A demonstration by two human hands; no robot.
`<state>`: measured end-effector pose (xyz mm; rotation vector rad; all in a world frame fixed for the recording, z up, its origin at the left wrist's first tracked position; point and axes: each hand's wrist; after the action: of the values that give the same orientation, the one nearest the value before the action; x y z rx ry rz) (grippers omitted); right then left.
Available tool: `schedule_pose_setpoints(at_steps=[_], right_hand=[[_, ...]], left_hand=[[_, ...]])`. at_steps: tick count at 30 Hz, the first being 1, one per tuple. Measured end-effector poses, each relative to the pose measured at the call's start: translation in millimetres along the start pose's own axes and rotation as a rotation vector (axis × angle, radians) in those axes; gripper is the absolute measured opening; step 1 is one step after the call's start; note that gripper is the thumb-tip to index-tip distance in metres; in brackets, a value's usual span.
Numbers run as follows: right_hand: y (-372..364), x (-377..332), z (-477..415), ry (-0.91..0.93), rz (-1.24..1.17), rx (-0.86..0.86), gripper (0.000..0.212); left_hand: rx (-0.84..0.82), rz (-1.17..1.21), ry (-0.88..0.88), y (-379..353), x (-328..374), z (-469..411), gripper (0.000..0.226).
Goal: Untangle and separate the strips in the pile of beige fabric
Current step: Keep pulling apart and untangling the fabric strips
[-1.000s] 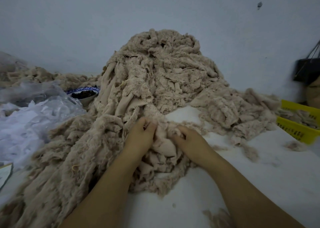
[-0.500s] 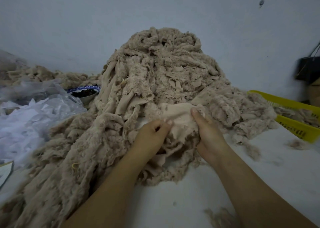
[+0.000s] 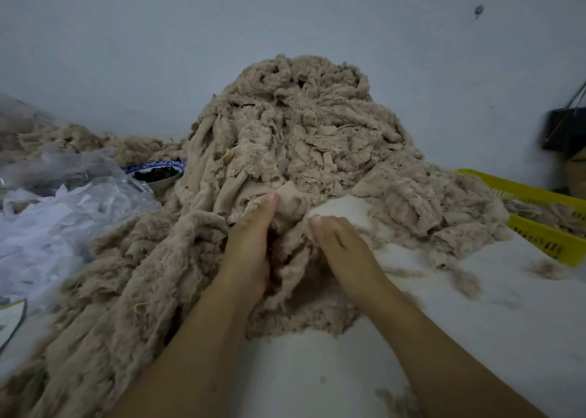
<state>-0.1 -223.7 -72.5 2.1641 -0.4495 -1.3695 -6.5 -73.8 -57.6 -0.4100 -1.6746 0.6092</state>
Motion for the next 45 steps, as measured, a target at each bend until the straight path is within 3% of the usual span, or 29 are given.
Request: schedule_pose_setpoints(at_steps=[2, 5, 8, 12, 15, 19, 22, 25, 29, 33, 35, 38, 40, 43, 45], right_hand=[[3, -1, -3, -0.029, -0.049, 0.048, 0.057], [-2, 6, -5, -0.051, 0.145, 0.0, 0.029], [-3, 14, -7, -0.109, 0.198, 0.036, 0.027], [10, 28, -13, -0.31, 0.19, 0.1, 0.029], [21, 32, -13, -0.401, 0.041, 0.146, 0.035], [11, 16, 0, -0.179, -0.103, -0.079, 0.048], [0, 5, 0, 0.024, -0.068, 0.058, 0.044], [-1, -4, -3, 0.011, -0.184, 0.106, 0.044], [-2, -1, 1, 0.025, -0.128, -0.104, 0.008], [0, 7, 2, 0.001, 0.019, -0.264, 0.036], [4, 7, 1, -0.009, 0.007, -0.218, 0.036], [10, 2, 0, -0.027, -0.137, -0.036, 0.04], [13, 0, -2, -0.027, -0.198, 0.07, 0.04], [10, -2, -3, -0.015, -0.179, 0.085, 0.035], [10, -3, -3, -0.031, -0.169, 0.091, 0.035]], left_hand=[[-0.033, -0.139, -0.068, -2, -2, 4, 0.035], [-0.019, -0.341, -0.184, -9, -5, 9, 0.027], [0.102, -0.488, -0.377, -11, -2, 6, 0.027], [0.28, 0.041, -0.289, -3, 19, -2, 0.016], [0.292, 0.186, -0.148, 1, 25, -4, 0.021], [0.118, 0.202, 0.055, -5, 18, 3, 0.03], [-0.029, 0.205, 0.095, -8, 17, 7, 0.034], [-0.141, 0.162, 0.101, -12, 13, 10, 0.037], [-0.119, 0.261, 0.108, -13, 12, 8, 0.041], [-0.048, 0.618, 0.096, -2, 21, -1, 0.045], [-0.011, 0.717, 0.082, 4, 22, -5, 0.044], [0.041, 0.399, 0.107, 4, 17, -8, 0.042], [-0.038, 0.073, 0.1, -2, 12, -1, 0.042], [-0.215, -0.606, 0.024, -9, 0, 11, 0.061], [-0.182, -0.79, -0.078, -9, -8, 11, 0.064]])
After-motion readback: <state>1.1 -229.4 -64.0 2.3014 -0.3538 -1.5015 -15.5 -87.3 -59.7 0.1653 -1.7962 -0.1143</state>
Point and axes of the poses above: each hand's wrist, its own z-axis away from the middle knuckle, its own y-axis out of the back of the hand, x = y × z, and after that the axes turned 12 degrees about z, right-handed
